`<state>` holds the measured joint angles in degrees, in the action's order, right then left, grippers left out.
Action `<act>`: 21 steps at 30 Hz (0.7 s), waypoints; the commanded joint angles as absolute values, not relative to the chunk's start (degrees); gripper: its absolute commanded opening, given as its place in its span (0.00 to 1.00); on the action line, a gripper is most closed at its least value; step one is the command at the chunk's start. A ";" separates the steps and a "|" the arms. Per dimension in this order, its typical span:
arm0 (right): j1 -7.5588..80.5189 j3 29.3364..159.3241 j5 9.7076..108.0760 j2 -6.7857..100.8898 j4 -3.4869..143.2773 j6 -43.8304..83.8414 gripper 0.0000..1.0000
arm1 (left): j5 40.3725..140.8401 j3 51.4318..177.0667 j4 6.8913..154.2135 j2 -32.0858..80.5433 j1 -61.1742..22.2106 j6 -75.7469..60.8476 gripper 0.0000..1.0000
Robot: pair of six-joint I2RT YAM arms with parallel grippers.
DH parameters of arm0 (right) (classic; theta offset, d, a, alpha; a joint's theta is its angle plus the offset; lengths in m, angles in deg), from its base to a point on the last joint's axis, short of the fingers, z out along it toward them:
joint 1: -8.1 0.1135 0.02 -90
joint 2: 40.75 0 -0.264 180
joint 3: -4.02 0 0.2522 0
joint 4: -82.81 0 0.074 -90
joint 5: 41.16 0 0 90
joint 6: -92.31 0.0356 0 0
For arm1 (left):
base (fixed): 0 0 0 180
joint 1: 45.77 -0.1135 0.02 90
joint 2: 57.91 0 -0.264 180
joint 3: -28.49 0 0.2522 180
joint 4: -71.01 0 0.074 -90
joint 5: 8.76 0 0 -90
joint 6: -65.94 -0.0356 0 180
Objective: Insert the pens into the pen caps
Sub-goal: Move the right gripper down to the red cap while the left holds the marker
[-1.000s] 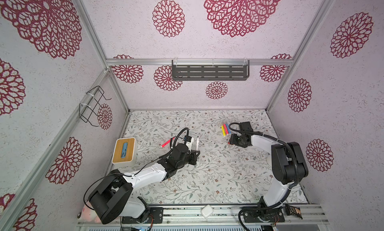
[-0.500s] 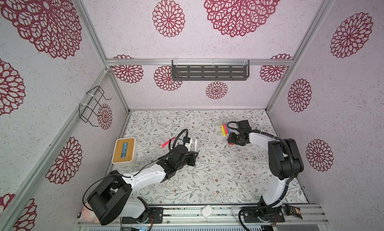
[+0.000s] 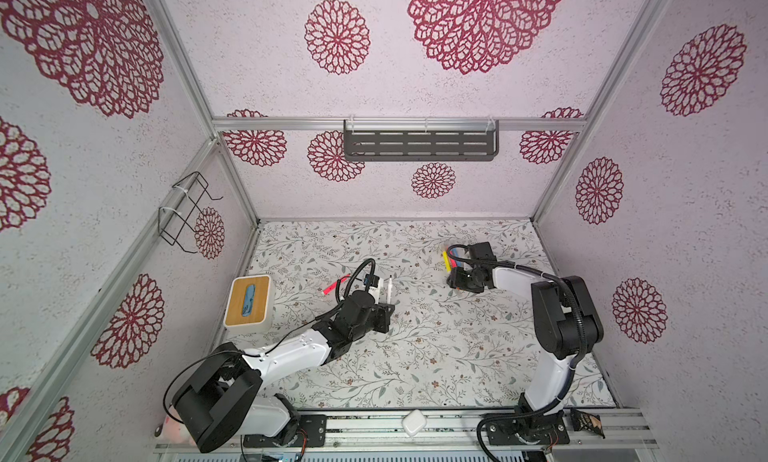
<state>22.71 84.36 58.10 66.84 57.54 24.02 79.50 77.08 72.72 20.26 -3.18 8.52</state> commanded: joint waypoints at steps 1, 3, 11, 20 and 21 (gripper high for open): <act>24.15 84.79 59.03 67.13 58.49 25.61 0.59 | 78.21 76.37 72.60 18.56 -3.41 7.59 0.00; 24.81 85.41 59.08 67.54 58.45 25.76 0.59 | 77.95 76.19 72.68 18.21 -3.49 7.50 0.00; 26.57 89.39 59.80 69.95 56.97 25.52 0.59 | 77.32 75.39 73.26 16.51 -3.73 7.42 0.00; 28.33 94.72 51.09 71.49 50.53 22.60 0.57 | 76.84 74.59 73.76 15.31 -4.12 7.41 0.00; 28.70 95.68 50.21 71.91 49.54 22.00 0.56 | 76.89 74.64 73.75 15.30 -4.20 7.40 0.00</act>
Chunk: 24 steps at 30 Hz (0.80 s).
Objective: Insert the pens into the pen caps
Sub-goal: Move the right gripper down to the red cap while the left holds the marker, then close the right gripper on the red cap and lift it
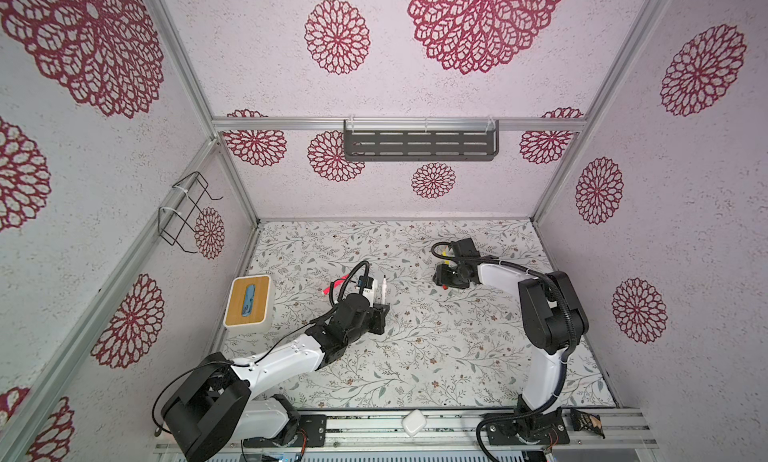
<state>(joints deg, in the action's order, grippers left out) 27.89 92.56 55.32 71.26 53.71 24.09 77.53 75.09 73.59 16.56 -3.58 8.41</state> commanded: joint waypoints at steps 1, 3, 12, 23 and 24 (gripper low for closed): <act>29.03 96.76 49.32 72.32 48.30 21.28 0.54 | 76.93 74.68 73.85 15.32 -4.23 7.41 0.00; 29.51 98.66 47.69 73.19 46.09 20.09 0.51 | 76.99 74.69 73.96 15.31 -4.21 7.40 0.00; 29.90 101.78 44.96 75.34 41.33 16.90 0.41 | 76.78 74.16 74.45 14.51 -4.20 7.43 0.00; 29.94 103.38 44.26 77.36 39.69 15.23 0.40 | 76.52 74.16 74.78 14.29 -4.20 7.50 0.00; 29.92 103.55 44.27 77.59 39.60 15.08 0.40 | 76.52 74.16 74.82 14.25 -4.23 7.47 0.00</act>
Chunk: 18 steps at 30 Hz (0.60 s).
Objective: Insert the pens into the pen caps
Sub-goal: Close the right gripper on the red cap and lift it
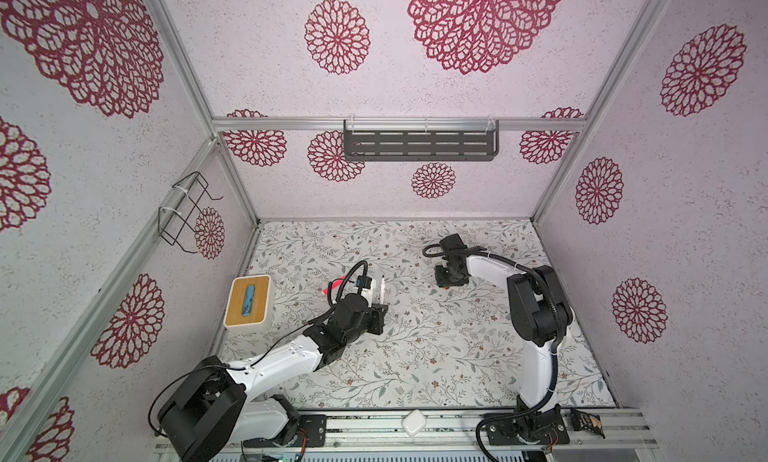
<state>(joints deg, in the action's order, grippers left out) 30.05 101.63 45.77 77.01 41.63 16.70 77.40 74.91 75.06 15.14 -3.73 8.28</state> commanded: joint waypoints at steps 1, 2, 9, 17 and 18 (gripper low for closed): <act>29.94 103.71 44.36 77.79 39.52 15.06 0.40 | 76.56 74.23 74.84 14.24 -4.27 7.41 0.00; 29.94 103.90 44.30 78.02 39.36 14.91 0.40 | 76.45 74.24 74.84 14.23 -4.20 7.42 0.00; 30.06 103.97 44.08 78.96 38.90 14.52 0.27 | 76.49 74.59 75.17 14.24 -4.16 7.15 0.00; 30.32 101.39 46.37 75.10 41.14 14.31 0.09 | 77.45 75.47 77.01 14.21 -4.20 6.82 0.00; 30.29 100.57 47.89 73.71 42.35 14.34 0.09 | 77.39 75.47 77.02 14.09 -4.20 6.76 0.00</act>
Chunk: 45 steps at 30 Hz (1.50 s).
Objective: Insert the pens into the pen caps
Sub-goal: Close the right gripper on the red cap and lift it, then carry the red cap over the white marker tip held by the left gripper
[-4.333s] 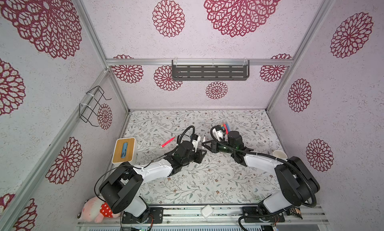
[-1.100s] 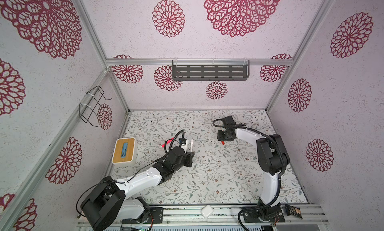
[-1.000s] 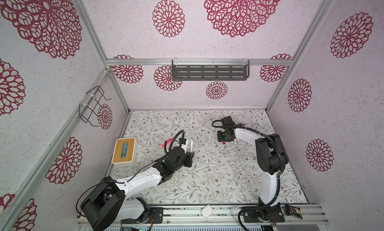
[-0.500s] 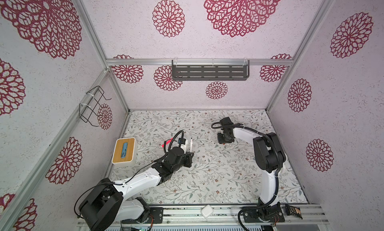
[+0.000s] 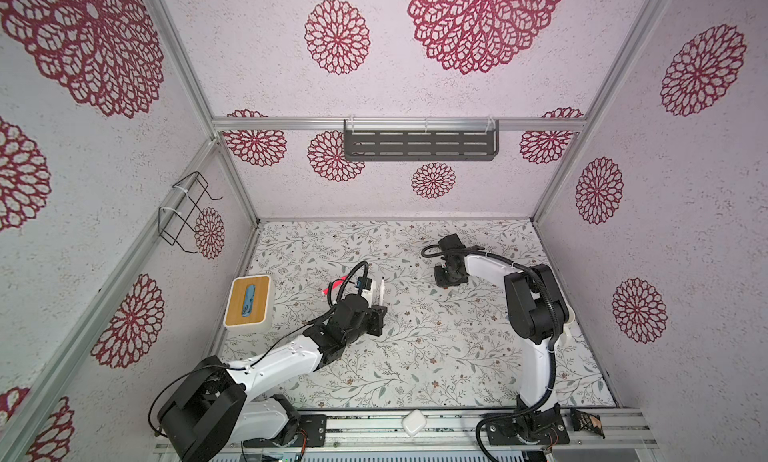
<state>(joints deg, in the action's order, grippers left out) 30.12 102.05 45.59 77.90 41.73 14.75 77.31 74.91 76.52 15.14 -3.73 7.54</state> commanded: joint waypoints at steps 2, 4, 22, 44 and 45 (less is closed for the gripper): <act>30.33 97.86 52.55 69.63 46.85 14.88 0.09 | 77.40 75.43 76.91 13.82 -3.90 6.56 0.00; 30.33 95.01 57.22 65.13 51.59 15.92 0.09 | 77.05 75.38 76.28 13.81 -3.06 6.35 0.00; 32.02 65.19 83.18 47.33 123.22 50.29 0.13 | 82.54 76.20 61.59 21.76 2.47 10.60 0.00; 36.33 64.04 82.66 48.26 124.52 49.52 0.14 | 81.31 79.03 62.80 21.87 3.27 8.88 0.00; 36.50 64.01 82.61 48.28 124.25 49.26 0.14 | 81.03 78.99 62.88 21.67 3.31 8.58 0.00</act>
